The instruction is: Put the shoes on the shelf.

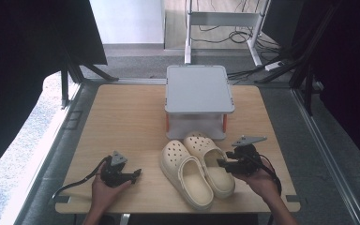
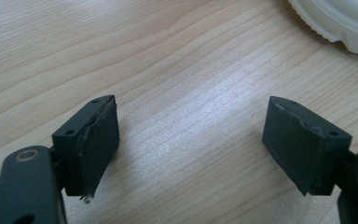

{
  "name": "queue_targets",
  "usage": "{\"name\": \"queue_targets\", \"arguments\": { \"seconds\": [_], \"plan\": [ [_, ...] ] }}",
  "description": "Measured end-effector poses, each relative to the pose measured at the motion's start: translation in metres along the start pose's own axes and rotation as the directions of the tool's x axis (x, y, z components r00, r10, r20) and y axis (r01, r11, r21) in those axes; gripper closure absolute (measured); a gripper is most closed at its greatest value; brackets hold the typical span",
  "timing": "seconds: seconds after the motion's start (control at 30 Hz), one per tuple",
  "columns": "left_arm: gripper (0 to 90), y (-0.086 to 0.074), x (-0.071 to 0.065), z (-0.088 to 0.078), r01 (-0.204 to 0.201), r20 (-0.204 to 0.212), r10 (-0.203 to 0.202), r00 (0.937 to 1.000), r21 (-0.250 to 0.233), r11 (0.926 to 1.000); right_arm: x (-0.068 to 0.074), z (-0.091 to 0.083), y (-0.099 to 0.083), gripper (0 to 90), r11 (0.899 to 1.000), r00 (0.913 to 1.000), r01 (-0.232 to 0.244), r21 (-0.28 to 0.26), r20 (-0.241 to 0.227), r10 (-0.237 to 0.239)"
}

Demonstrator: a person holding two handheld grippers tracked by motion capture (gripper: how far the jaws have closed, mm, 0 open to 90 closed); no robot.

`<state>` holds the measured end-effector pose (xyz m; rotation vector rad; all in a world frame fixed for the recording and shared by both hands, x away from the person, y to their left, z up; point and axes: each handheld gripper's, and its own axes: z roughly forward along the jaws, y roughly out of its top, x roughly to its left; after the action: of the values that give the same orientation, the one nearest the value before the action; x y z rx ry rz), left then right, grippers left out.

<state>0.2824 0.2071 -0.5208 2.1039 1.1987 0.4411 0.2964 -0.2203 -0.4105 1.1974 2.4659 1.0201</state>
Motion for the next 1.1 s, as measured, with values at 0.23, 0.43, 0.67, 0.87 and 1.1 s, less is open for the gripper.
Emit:
{"name": "queue_targets", "arguments": {
  "seconds": [0.23,0.43,0.67,0.87,1.1],
  "plan": [
    [19.0,0.0,0.0,0.0,0.001,0.0,-0.001,1.0,0.0,1.0,0.017,0.008,-0.006,46.7,1.0,0.9987,-0.006,0.02,-0.051,0.007],
    [19.0,0.0,0.0,0.0,0.0,0.0,0.0,1.0,0.0,1.0,0.026,0.022,-0.004,45.1,0.999,0.9971,-0.002,0.053,-0.076,0.007],
    [19.0,0.0,0.0,0.0,-0.002,-0.001,0.002,1.0,-0.001,1.0,0.039,0.038,0.004,42.5,0.997,0.9942,0.018,0.078,-0.107,-0.009],
    [19.0,0.0,0.0,0.001,0.001,0.0,-0.001,1.0,-0.002,1.0,0.044,0.063,0.014,42.3,0.993,0.9935,0.016,0.116,-0.114,-0.002],
    [19.0,0.001,0.0,0.001,0.002,0.002,-0.002,1.0,-0.002,1.0,0.048,0.083,0.019,48.3,0.986,0.9977,0.014,0.163,-0.067,-0.003]
  ]
}}
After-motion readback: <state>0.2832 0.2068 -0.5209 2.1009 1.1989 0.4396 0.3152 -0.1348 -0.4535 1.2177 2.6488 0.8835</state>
